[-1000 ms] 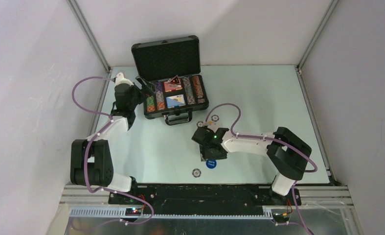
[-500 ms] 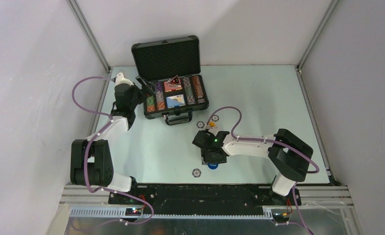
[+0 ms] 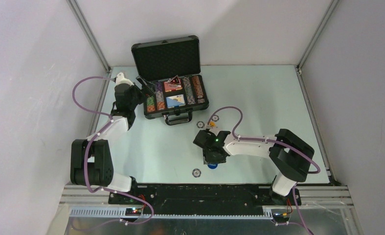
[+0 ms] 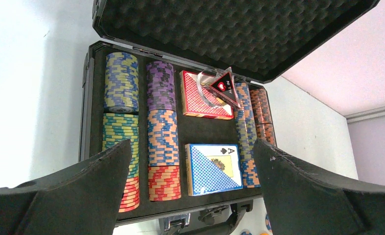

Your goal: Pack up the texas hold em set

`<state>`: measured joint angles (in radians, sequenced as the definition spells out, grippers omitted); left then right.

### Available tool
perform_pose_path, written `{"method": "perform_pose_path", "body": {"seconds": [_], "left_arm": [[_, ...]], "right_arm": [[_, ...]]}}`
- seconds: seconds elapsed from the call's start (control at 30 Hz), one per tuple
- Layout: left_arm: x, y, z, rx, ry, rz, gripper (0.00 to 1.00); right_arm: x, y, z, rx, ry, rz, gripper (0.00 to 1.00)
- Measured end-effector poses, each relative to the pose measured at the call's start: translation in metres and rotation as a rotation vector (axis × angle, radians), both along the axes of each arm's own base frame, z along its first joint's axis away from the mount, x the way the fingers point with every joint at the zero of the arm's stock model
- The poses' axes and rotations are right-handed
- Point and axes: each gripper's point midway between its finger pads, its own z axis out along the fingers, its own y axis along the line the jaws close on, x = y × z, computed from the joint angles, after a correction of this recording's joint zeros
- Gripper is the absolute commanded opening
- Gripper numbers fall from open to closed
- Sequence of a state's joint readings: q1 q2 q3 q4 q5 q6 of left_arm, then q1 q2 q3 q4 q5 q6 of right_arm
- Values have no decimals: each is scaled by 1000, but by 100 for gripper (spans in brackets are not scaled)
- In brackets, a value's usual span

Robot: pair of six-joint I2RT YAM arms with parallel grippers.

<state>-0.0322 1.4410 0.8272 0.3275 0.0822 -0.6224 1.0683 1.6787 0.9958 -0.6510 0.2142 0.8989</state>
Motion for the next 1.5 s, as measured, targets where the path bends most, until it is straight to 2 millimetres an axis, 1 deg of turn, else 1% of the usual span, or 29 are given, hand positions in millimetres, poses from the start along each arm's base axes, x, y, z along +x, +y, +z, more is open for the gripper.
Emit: {"method": "perform_pose_path", "body": {"seconds": [0.1, 0.23, 0.3, 0.43, 0.5, 0.6, 0.67, 0.73, 0.8, 0.87, 0.97, 1.03, 1.1, 1.17, 1.23, 1.33, 1.4, 1.5], "left_arm": [[0, 0, -1, 0, 2, 0, 98], [0, 0, -1, 0, 2, 0, 98], [0, 0, -1, 0, 2, 0, 98], [0, 0, -1, 0, 2, 0, 98], [0, 0, -1, 0, 2, 0, 98], [0, 0, -1, 0, 2, 0, 98], [0, 1, -1, 0, 2, 1, 98], [0, 1, -1, 0, 2, 2, 98], [0, 1, 0, 0, 1, 2, 98], [0, 1, 0, -1, 1, 2, 98], [0, 1, 0, -4, 2, 3, 98], [0, 1, 0, -6, 2, 3, 98], [0, 1, -1, -6, 3, 3, 98], [0, 1, 0, -7, 2, 3, 98], [0, 1, -1, -6, 4, 3, 98], [0, 0, -3, -7, 8, 2, 98], [0, 0, -3, -7, 8, 1, 98], [0, 0, -3, -7, 8, 0, 98]], "right_arm": [[9, -2, 1, 9, -5, -7, 51], [33, -1, 11, 31, -38, -22, 51], [48, 6, 21, 57, -68, -24, 51], [83, 29, 46, 122, -143, -16, 51], [99, 38, 54, 140, -171, -11, 51], [120, 47, 62, 149, -203, -9, 53], [131, 45, 65, 146, -220, -19, 55], [138, 37, 65, 128, -229, -31, 59], [144, 23, 60, 106, -232, -61, 64], [147, -3, 53, 76, -223, -106, 68], [149, -61, 42, 22, -203, -219, 70], [157, -107, 40, -14, -202, -336, 71], [167, -148, 40, -42, -213, -449, 73], [172, -177, 40, -64, -220, -530, 75], [176, -202, 40, -79, -223, -599, 78], [182, -229, 38, -82, -223, -681, 79], [183, -243, 37, -81, -222, -723, 79], [182, -270, 31, -80, -210, -799, 79]]}}
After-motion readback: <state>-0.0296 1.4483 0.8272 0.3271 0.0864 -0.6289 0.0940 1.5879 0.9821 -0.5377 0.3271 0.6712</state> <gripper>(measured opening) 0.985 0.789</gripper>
